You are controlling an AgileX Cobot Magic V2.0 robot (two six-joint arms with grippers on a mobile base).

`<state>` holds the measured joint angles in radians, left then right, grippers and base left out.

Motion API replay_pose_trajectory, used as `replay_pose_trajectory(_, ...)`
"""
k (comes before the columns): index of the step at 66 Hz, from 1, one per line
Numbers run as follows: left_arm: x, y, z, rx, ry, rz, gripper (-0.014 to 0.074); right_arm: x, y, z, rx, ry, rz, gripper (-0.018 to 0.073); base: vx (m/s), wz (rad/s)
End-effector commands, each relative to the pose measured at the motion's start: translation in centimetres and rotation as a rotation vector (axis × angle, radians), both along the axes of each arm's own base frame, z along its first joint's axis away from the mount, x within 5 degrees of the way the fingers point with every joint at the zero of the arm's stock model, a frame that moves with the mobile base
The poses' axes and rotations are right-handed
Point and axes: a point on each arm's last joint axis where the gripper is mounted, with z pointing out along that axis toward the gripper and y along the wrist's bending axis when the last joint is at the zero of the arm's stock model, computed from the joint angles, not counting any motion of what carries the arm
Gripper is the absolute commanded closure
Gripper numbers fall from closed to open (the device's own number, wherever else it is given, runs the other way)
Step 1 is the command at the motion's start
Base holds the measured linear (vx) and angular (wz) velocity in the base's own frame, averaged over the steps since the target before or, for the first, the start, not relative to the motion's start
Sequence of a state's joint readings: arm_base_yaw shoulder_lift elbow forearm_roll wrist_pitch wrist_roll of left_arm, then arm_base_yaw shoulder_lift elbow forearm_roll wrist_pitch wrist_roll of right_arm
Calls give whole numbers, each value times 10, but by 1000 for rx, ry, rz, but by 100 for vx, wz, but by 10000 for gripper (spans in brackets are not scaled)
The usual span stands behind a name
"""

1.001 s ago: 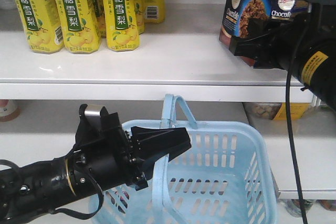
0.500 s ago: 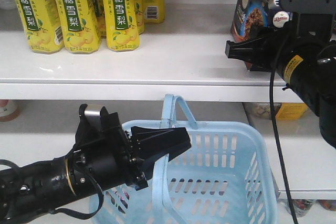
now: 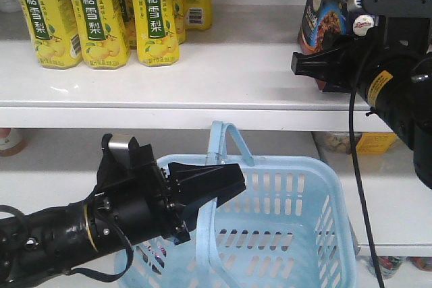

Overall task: Left arm holds basket, right arm returns cookies
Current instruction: 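Place the cookie box upright on the upper shelf and release it, then withdraw the right gripper while the left gripper holds the empty basket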

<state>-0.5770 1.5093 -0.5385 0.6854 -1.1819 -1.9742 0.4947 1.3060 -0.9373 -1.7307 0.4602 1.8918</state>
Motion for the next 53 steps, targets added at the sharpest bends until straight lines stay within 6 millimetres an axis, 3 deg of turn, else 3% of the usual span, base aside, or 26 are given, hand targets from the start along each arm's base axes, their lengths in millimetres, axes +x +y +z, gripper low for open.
replay_pose_trajectory(1, 9, 13, 38, -275, -100, 95, 599, -4, -6, 19, -39, -78, -9, 272, 0, 0)
replay_pose_trajectory(14, 9, 13, 38, -275, -100, 95, 599, -4, -6, 19, -39, -77, -7, 36, 0, 0)
replay_pose_trajectory(20, 9, 13, 38, -275, -100, 95, 599, -4, -6, 19, -39, -77, -7, -17, 0, 0)
replay_pose_trajectory(53, 9, 13, 38, -275, -100, 95, 599, -25, -10, 42, -16, -141, 61, -32, 0, 0)
